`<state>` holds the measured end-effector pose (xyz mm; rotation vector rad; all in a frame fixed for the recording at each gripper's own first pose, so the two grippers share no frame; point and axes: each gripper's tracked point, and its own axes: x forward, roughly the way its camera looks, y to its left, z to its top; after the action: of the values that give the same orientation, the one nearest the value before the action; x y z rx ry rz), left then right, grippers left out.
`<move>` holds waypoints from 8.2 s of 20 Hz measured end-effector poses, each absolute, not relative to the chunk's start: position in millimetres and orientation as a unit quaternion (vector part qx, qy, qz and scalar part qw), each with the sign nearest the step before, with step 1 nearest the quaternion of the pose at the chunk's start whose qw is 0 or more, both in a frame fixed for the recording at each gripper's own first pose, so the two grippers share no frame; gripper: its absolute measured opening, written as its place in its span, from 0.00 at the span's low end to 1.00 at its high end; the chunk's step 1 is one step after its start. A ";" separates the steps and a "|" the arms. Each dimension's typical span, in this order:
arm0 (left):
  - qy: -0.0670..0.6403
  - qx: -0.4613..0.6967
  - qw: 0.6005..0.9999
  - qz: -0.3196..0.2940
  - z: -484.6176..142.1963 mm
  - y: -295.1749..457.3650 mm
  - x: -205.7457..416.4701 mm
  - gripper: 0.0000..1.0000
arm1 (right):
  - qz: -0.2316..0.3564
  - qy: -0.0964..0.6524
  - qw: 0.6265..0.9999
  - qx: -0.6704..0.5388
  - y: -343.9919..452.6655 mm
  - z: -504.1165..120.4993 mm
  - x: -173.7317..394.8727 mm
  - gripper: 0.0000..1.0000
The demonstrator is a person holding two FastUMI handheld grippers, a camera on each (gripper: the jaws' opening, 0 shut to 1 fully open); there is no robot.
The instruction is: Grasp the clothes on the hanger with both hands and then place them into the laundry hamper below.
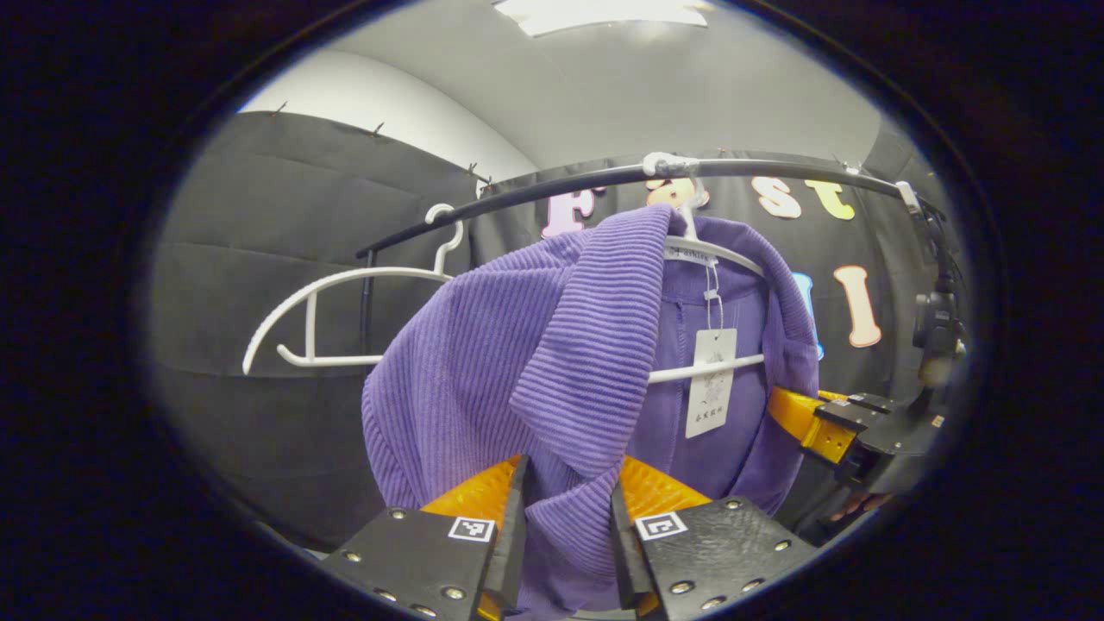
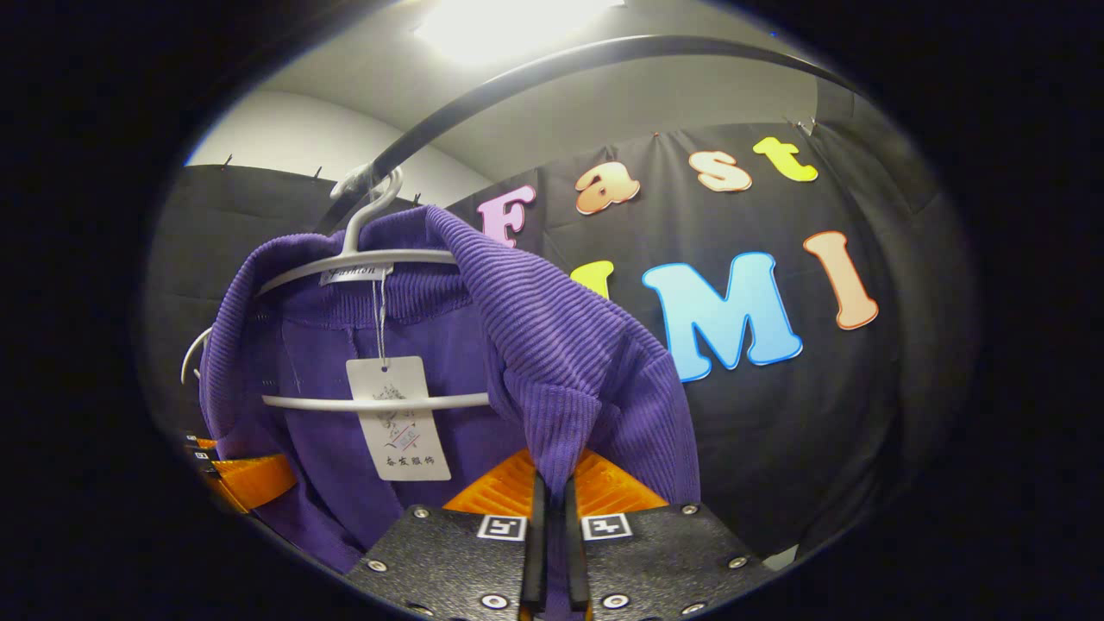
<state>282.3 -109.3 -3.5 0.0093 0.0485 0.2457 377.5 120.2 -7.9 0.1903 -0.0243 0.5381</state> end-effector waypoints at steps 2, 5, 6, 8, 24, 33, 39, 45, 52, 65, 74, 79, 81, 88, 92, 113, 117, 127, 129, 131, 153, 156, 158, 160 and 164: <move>0.022 0.012 0.990 0.139 -0.4 -99.9 278.3 0.33 | 0.263 -0.028 0.960 0.094 115.3 -0.9 373.2 0.04; 0.013 0.017 0.992 0.128 8.4 -101.6 274.4 0.08 | 0.237 -0.073 0.964 0.097 99.0 25.9 373.8 0.03; 0.008 0.022 0.993 0.118 15.8 -102.3 269.1 0.02 | 0.231 -0.086 0.964 0.099 95.5 34.2 370.9 0.03; -0.002 0.032 0.995 0.099 29.3 -112.3 258.4 0.02 | 0.224 -0.105 0.964 0.096 89.2 49.5 372.9 0.03; -0.057 0.053 0.989 0.129 126.6 -58.5 208.0 0.06 | 0.170 -0.177 0.968 0.058 56.2 102.0 426.7 0.03; -0.079 0.056 0.987 0.127 172.3 -18.5 218.7 0.01 | 0.173 -0.165 0.970 0.040 61.6 82.2 442.9 0.03; -0.072 0.060 0.991 0.098 180.9 -1.0 249.9 0.06 | 0.178 -0.144 0.972 0.052 65.2 72.9 447.0 0.03; -0.064 0.068 0.993 0.079 179.2 3.6 271.9 0.01 | 0.189 -0.127 0.972 0.061 73.0 61.7 458.2 0.03; -0.021 0.063 0.997 0.044 150.0 13.2 330.9 0.01 | 0.170 -0.073 0.978 0.095 61.0 27.5 481.1 0.03; -0.023 0.025 0.999 0.035 126.4 2.1 314.2 0.01 | 0.186 -0.023 0.979 0.076 65.4 -20.5 473.6 0.03; 0.036 0.022 0.996 0.073 61.7 15.5 277.9 0.01 | 0.228 0.069 0.969 0.063 85.1 -102.0 422.2 0.03; 0.047 0.013 0.995 0.084 39.7 18.1 253.2 0.06 | 0.232 0.081 0.967 0.060 81.1 -106.5 404.0 0.03; 0.050 0.012 0.995 0.083 32.0 16.7 245.1 0.06 | 0.232 0.080 0.968 0.062 74.8 -99.6 386.9 0.03; 0.029 -0.010 0.998 0.048 44.3 -1.7 190.3 0.01 | 0.213 0.064 0.972 0.074 45.4 -62.2 323.7 0.01; 0.013 -0.020 1.000 0.017 59.9 -17.5 178.5 0.02 | 0.205 0.050 0.974 0.086 35.7 -33.3 284.9 0.03; -0.005 -0.082 0.982 -0.169 55.9 -92.6 94.3 0.01 | 0.198 0.032 0.976 0.079 82.7 7.6 95.9 0.03; 0.018 -0.095 0.979 -0.178 18.1 -97.3 92.5 0.01 | 0.202 0.062 0.975 0.072 93.8 -20.3 82.0 0.03; 0.119 -0.093 0.974 -0.170 -106.7 -103.4 87.0 0.01 | 0.186 0.167 0.967 0.049 96.5 -135.2 66.2 0.03; 0.140 -0.091 0.971 -0.171 -132.6 -106.6 85.9 0.01 | 0.184 0.186 0.964 0.042 94.0 -159.1 67.2 0.03; 0.161 -0.082 0.968 -0.172 -158.8 -114.2 87.3 0.01 | 0.181 0.208 0.961 0.036 93.5 -181.0 66.1 0.03; 0.381 -0.006 0.915 -0.134 -371.6 -97.2 47.6 0.08 | 0.175 0.421 0.888 -0.062 79.7 -367.8 10.3 0.10; 0.396 0.000 0.909 -0.129 -385.4 -93.7 41.8 0.07 | 0.177 0.431 0.883 -0.060 78.8 -372.9 2.2 0.19; 0.403 0.002 0.907 -0.121 -391.2 -89.6 37.0 0.13 | 0.183 0.423 0.885 -0.058 82.5 -368.5 3.9 0.41; 0.401 0.002 0.909 -0.113 -389.7 -87.3 34.2 0.47 | 0.183 0.415 0.889 -0.065 82.2 -363.0 5.1 0.69; 0.357 0.007 0.928 -0.103 -350.9 -84.5 45.5 0.99 | 0.173 0.403 0.896 -0.061 77.4 -354.1 2.7 0.95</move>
<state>45.5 -84.5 -350.9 0.0135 0.7324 -0.2118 2.7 77.4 -354.1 -0.1259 0.8359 0.3583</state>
